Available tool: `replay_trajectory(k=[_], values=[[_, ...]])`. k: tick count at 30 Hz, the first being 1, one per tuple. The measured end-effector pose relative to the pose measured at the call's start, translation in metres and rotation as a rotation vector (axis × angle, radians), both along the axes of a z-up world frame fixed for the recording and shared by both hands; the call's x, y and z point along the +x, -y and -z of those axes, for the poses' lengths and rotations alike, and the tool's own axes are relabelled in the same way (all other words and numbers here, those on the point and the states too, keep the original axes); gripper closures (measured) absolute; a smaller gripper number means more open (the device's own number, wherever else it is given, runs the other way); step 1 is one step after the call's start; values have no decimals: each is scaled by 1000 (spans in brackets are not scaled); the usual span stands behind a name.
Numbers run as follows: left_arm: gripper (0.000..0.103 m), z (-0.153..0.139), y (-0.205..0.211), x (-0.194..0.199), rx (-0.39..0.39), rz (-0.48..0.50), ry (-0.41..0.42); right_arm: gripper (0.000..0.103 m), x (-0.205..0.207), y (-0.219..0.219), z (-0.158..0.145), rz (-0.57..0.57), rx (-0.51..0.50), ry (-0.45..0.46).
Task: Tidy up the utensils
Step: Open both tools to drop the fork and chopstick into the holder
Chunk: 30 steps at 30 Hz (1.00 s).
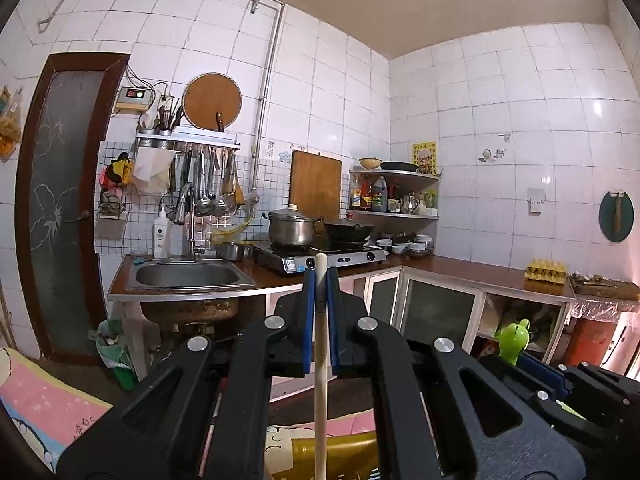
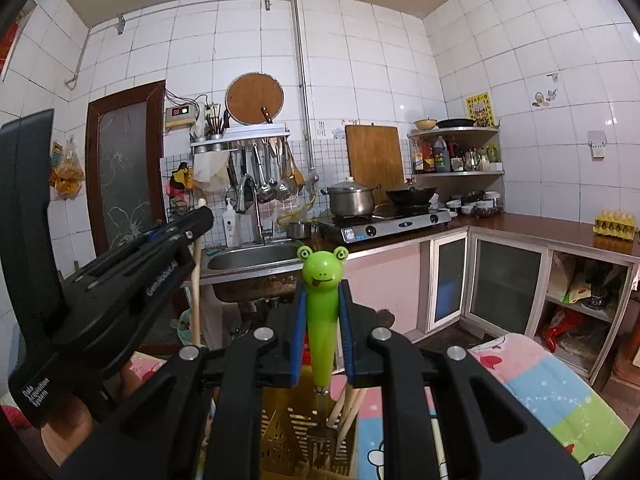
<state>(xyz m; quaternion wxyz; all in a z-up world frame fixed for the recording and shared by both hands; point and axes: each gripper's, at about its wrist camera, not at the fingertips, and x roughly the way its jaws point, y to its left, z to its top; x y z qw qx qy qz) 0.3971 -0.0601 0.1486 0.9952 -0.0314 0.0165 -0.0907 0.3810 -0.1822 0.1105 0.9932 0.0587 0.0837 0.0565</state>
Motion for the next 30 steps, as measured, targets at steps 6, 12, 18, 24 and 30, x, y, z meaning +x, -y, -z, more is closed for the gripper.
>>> replay_trajectory(k=[6, 12, 18, 24, 30], values=[[98, 14, -3, -1, 36, 1, -52, 87, -1, -1, 11, -7, -20, -38], [96, 34, -12, -8, 69, -8, -117, 87, -5, -5, 9, -6, -39, -64], [96, 43, -23, -18, 73, -16, -162, 87, -14, -10, 3, 6, -87, -115], [95, 54, -31, -26, 71, -9, -223, 87, -12, -13, 6, 16, -121, -216], [93, 59, -36, -34, 81, -15, -254, 87, 5, -8, 30, 31, -85, -318]])
